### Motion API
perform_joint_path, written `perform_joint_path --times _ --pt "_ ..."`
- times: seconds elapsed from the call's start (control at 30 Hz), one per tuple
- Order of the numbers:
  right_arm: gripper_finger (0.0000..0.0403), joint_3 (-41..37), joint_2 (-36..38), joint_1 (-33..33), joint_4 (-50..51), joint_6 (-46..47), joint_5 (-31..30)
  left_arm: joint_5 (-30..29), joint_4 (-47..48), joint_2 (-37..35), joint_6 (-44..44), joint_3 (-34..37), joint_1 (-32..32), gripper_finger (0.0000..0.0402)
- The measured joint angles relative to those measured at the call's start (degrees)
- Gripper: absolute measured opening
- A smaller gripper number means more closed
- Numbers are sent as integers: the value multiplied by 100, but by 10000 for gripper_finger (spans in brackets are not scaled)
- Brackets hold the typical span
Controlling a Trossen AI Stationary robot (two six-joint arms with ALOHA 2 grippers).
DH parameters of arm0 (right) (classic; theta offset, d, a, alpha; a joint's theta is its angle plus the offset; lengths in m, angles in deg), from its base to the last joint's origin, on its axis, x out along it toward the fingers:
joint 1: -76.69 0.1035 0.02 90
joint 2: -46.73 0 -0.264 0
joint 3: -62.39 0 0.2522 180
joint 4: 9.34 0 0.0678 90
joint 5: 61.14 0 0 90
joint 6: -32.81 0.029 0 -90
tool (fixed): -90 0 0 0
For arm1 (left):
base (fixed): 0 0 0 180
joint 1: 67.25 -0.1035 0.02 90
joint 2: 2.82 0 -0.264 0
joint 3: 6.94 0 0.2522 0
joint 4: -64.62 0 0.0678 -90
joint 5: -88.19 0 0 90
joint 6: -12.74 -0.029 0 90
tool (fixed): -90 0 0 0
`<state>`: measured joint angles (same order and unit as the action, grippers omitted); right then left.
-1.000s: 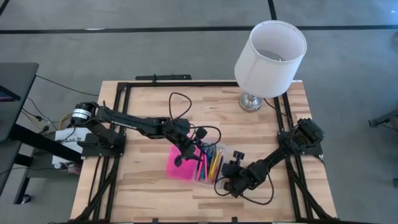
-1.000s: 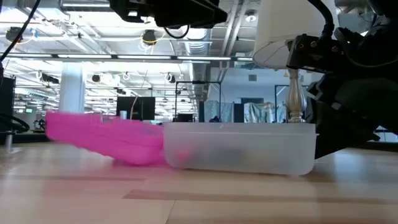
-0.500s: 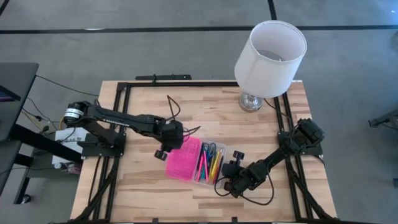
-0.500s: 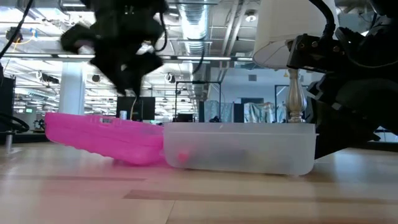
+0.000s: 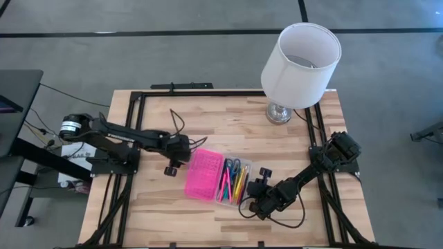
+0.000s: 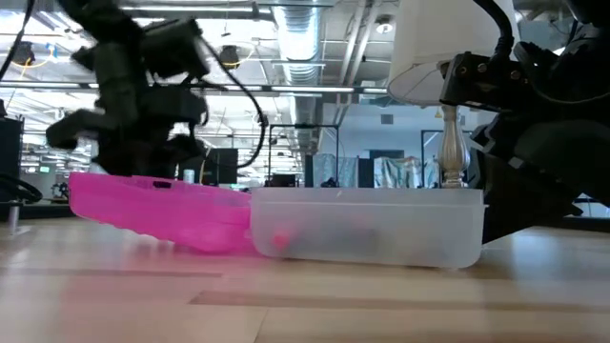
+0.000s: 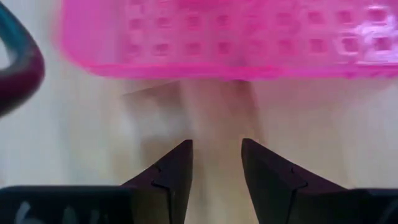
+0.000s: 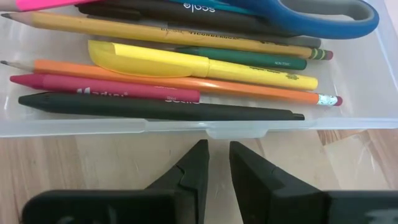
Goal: Pick & place school supplies into a supply box
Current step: Close the pink supply box
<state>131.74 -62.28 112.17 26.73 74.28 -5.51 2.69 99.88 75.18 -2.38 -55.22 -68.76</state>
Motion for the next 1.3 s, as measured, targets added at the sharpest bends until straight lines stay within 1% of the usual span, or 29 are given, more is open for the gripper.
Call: perform_joint_path --times 0.07,0.23,0.37,0.5,0.57,0.7,0.87,1.0,1.1,1.3 --pt "63 0 0 0 -2 -2 -2 270 -801 -10 93 466 0 132" --pt "63 0 2 0 -7 -11 -4 483 -2637 66 414 1393 2 132" --pt "63 0 2 -7 -37 -103 -9 639 -3986 98 675 1914 36 132" --pt "63 -2 5 -37 -77 -119 -3 813 -4991 170 773 2250 136 132" --pt "63 -2 4 -37 -90 -150 -4 776 -5319 248 793 2327 190 132" --pt "63 -4 2 -62 -143 -262 -23 749 -6023 729 798 2316 332 132" --pt "63 -4 2 -114 -201 -303 3 764 -6593 1611 780 2072 375 132" --pt "63 -4 2 -122 -227 -315 2 930 -7483 2186 767 1980 374 132" --pt "63 -4 2 -122 -225 -315 2 975 -7851 2331 737 1980 374 132" --pt "63 -4 2 -141 -254 -446 0 973 -8604 2299 600 1970 376 132"
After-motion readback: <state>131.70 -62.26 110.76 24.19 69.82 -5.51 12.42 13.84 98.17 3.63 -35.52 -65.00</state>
